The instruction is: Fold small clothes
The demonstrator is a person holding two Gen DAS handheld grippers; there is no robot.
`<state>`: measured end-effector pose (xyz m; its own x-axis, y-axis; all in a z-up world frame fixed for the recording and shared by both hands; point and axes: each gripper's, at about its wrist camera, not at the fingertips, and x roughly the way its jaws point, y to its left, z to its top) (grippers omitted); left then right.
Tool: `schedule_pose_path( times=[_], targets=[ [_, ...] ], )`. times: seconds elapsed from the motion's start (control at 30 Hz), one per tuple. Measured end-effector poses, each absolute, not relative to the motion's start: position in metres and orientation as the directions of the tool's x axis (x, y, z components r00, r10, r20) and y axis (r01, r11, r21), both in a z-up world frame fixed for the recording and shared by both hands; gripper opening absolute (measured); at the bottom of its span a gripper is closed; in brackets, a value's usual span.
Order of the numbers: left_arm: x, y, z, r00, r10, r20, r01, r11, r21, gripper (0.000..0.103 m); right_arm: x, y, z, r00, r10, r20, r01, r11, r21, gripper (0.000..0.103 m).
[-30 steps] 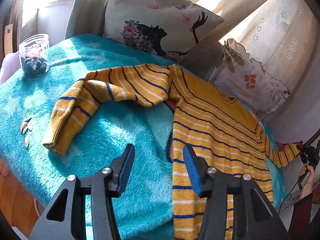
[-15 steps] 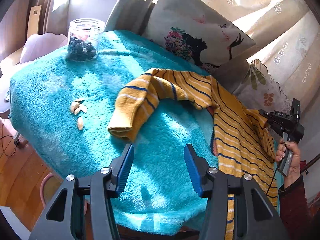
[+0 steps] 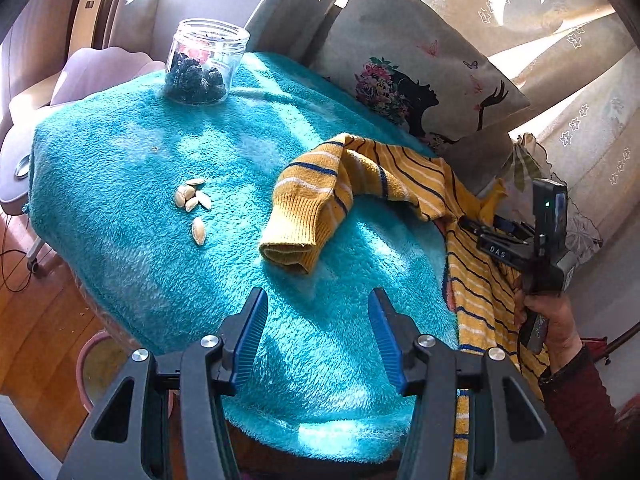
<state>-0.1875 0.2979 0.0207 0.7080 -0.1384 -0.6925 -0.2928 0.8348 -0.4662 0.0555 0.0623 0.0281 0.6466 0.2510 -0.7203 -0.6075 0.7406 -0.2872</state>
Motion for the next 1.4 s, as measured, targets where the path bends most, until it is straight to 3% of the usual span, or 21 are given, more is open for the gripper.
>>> schedule_pose_path(
  times=[0.13, 0.23, 0.3, 0.57, 0.77, 0.9, 1.03, 1.17, 1.4],
  targets=[
    [-0.189, 0.302, 0.02, 0.711, -0.137, -0.689, -0.302, 0.826, -0.476, 0.051, 0.014, 0.09, 0.005, 0.723, 0.17, -0.67, -0.643, 0.519, -0.562, 0.067],
    [-0.191, 0.305, 0.02, 0.713, -0.133, -0.689, -0.308, 0.822, -0.478, 0.051, -0.003, 0.092, 0.005, 0.757, 0.172, -0.63, -0.628, 0.457, -0.63, 0.071],
    [-0.192, 0.305, 0.021, 0.715, -0.131, -0.687, -0.307, 0.824, -0.477, 0.051, -0.004, 0.079, 0.015, 0.736, 0.2, -0.646, -0.646, 0.492, -0.584, 0.077],
    [-0.188, 0.304, 0.019, 0.714, -0.142, -0.685, -0.302, 0.821, -0.484, 0.052, 0.017, -0.004, 0.067, 0.673, 0.258, -0.693, -0.6, 0.739, -0.307, 0.078],
    [-0.188, 0.303, 0.021, 0.715, -0.144, -0.685, -0.292, 0.828, -0.478, 0.052, 0.04, -0.104, 0.068, 0.703, 0.06, -0.709, -0.325, 0.914, -0.244, 0.078],
    [-0.185, 0.308, 0.019, 0.707, -0.129, -0.695, -0.317, 0.821, -0.475, 0.053, 0.052, -0.175, 0.051, 0.634, 0.028, -0.772, -0.176, 0.978, -0.109, 0.078],
    [-0.183, 0.31, 0.029, 0.72, -0.099, -0.686, -0.323, 0.828, -0.459, 0.053, 0.064, -0.221, 0.025, 0.558, -0.173, -0.811, 0.002, 0.978, -0.207, 0.078],
    [-0.169, 0.313, 0.034, 0.701, -0.044, -0.712, -0.343, 0.854, -0.391, 0.055, 0.047, -0.245, 0.039, 0.593, -0.071, -0.802, 0.069, 0.997, -0.038, 0.078],
    [-0.121, 0.295, 0.027, 0.634, 0.052, -0.771, -0.315, 0.929, -0.196, 0.056, 0.02, -0.207, 0.058, 0.671, 0.015, -0.741, -0.056, 0.998, -0.03, 0.078]
  ],
)
